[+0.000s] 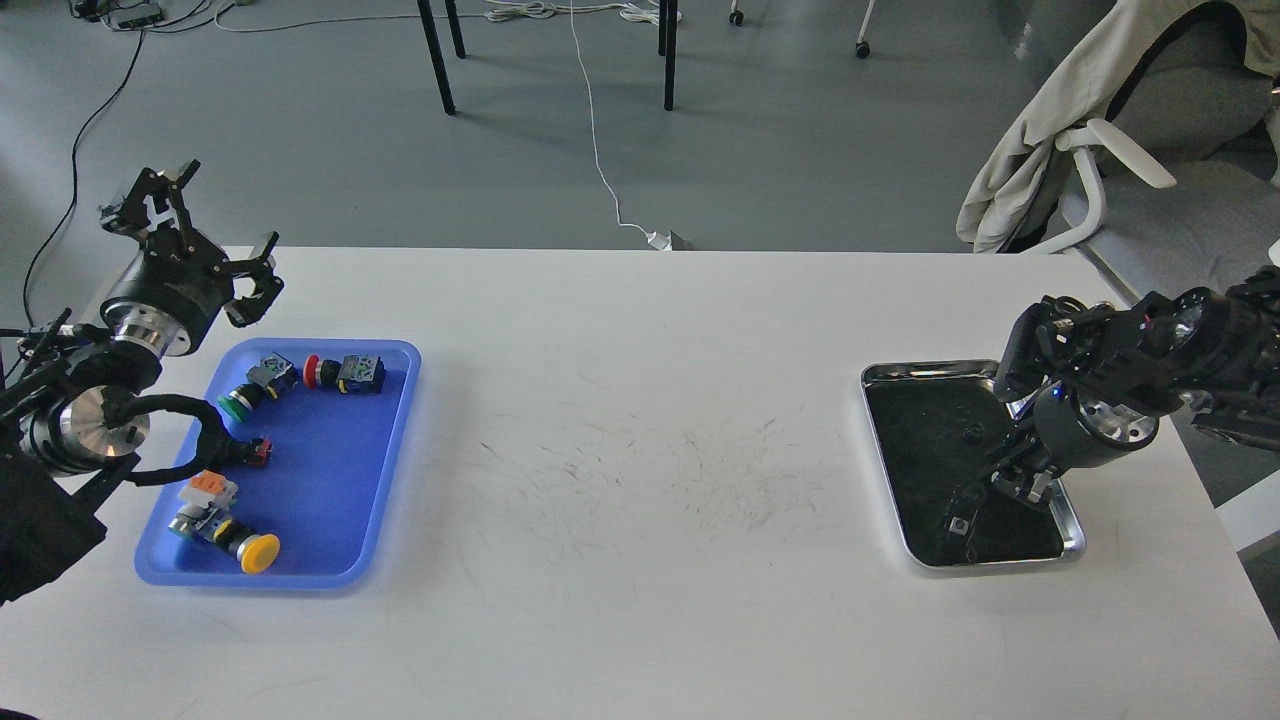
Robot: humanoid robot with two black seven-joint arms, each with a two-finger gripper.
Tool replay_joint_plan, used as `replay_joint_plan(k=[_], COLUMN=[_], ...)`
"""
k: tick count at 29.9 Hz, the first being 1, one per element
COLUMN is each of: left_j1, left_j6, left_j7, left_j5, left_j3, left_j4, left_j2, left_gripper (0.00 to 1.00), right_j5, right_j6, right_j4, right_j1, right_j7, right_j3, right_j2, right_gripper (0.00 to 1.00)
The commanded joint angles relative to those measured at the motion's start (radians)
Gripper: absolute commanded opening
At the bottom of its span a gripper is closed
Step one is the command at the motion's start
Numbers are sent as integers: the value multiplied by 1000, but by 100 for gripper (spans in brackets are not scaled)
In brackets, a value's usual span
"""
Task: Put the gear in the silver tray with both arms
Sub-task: 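Move the gear into the silver tray and open the right gripper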
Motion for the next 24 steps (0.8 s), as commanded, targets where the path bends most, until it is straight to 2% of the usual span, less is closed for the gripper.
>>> replay_joint_plan(k=[1,8,17,24], left_j1=[0,0,2,3], left_j6=[5,5,5,5], left_j7=[0,0,0,3], left_j5=[0,1,1,1], left_j3=[0,1,0,0], left_j4=[0,0,0,0], left_j2=[-3,-3,-3,-3], left_gripper=[99,99,99,99], right_j5=[-1,-6,0,6], right_j6=[0,0,-2,-2], right_j4=[23,23,12,13], right_j1=[-1,-9,-10,-9], right_j7=[0,0,0,0], right_j3=[-1,-1,16,30], right_j2=[3,3,0,-6], right_gripper=[1,2,34,42])
